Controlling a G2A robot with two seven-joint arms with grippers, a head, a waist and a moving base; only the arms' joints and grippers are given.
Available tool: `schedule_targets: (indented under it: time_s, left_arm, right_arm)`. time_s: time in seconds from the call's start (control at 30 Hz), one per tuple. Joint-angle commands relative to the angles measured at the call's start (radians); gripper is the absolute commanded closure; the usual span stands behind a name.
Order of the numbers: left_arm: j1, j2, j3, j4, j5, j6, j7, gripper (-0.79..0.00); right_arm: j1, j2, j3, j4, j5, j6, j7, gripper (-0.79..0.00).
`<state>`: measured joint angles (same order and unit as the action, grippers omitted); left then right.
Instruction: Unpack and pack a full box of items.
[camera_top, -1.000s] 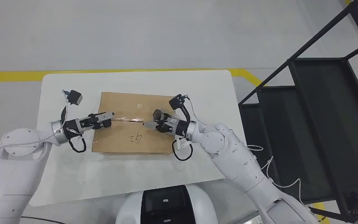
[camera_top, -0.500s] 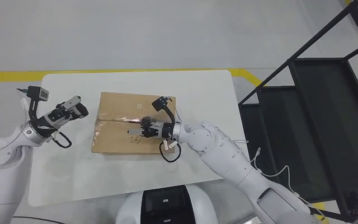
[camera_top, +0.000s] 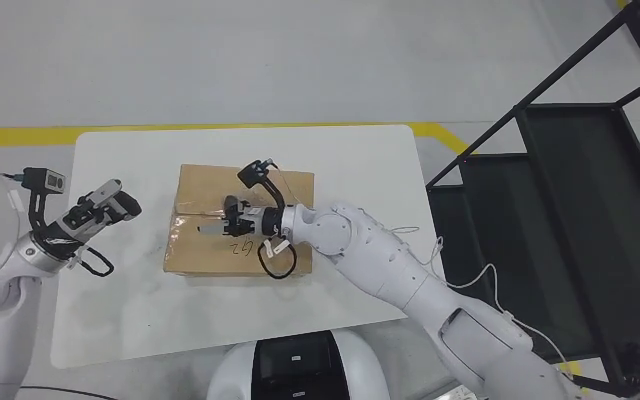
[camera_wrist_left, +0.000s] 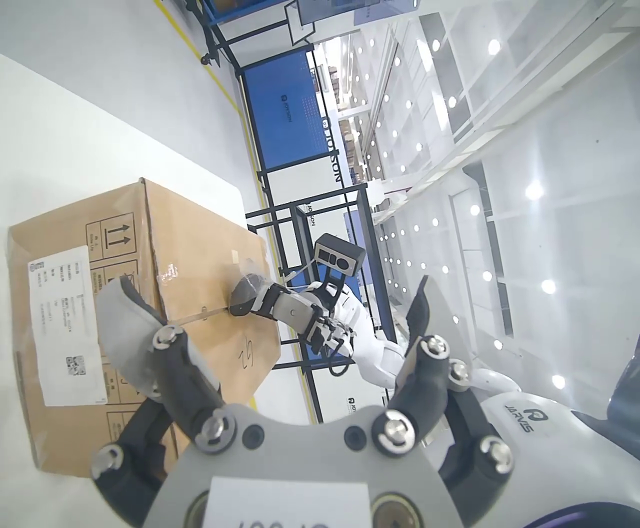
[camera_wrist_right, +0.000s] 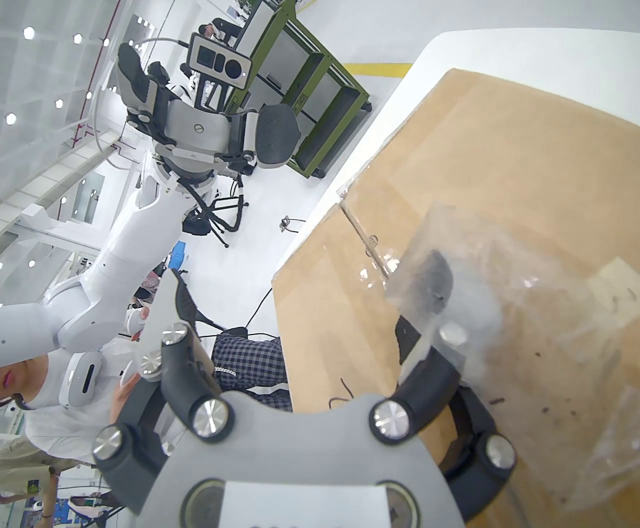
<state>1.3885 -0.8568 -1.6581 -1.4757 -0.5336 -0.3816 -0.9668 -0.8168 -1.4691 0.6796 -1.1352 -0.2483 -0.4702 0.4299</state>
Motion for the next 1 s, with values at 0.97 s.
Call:
schedule_targets:
  time_s: [0.97]
  left_arm:
    - [-0.007, -0.010, 0.005, -0.029, 0.017, 0.014, -0.017, -0.785]
  right_arm:
    - [-0.008, -0.005, 0.132, -0.104, -0.227, -0.032, -0.130, -0.785]
